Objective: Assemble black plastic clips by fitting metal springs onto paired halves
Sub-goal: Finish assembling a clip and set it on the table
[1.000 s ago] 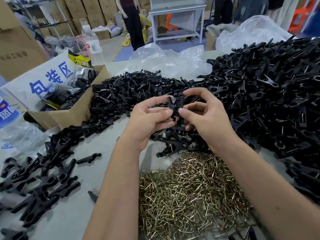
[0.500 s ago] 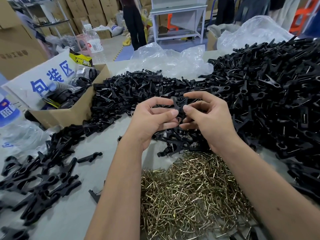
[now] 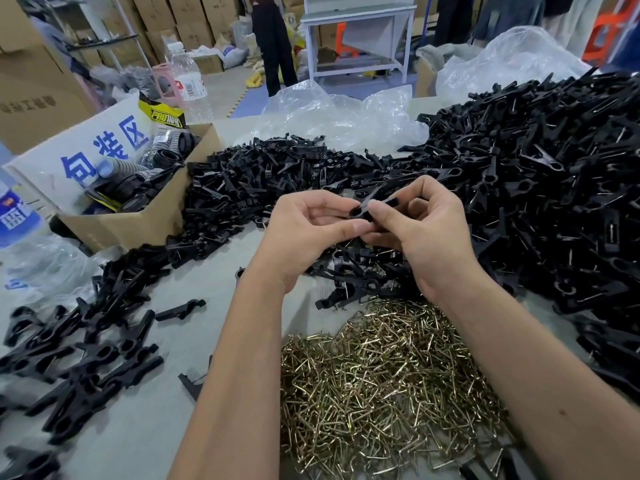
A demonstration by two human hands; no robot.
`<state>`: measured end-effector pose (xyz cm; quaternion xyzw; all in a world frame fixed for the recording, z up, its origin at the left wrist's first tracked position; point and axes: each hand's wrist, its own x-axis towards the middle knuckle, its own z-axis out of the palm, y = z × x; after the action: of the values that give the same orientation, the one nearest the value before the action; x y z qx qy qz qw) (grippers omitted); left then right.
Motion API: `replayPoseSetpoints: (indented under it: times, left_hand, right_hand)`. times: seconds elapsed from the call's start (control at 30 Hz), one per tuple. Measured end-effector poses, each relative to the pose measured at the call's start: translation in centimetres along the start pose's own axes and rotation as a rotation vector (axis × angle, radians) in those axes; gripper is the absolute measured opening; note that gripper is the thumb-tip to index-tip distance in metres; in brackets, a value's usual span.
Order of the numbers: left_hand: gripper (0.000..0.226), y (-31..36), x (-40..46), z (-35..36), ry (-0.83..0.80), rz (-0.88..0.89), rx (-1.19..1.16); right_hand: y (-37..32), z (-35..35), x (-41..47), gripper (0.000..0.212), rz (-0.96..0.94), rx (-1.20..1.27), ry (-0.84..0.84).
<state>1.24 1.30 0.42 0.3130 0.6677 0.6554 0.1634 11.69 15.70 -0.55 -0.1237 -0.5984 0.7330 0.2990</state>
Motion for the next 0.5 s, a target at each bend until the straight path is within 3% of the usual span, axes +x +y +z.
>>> replayPoseSetpoints:
  times: [0.07, 0.3, 0.37, 0.5]
  left_hand:
    - [0.037, 0.0, 0.0, -0.2, 0.002, 0.04, 0.048]
    - [0.027, -0.3, 0.0, -1.2, 0.116, 0.054, 0.024]
    - [0.025, -0.6, 0.1, -2.2, 0.241, 0.02, 0.029]
    - [0.019, -1.1, 0.0, -3.7, 0.448, -0.039, -0.03]
  right_hand:
    - [-0.1, 0.0, 0.0, 0.027, -0.013, -0.018, 0.0]
    - [-0.9, 0.3, -0.3, 0.028, -0.015, -0.155, -0.087]
    - [-1.3, 0.6, -0.4, 0.022, -0.07, -0.37, -0.204]
    - [-1.9, 1.6, -1.1, 0.015, -0.267, -1.032, -0.626]
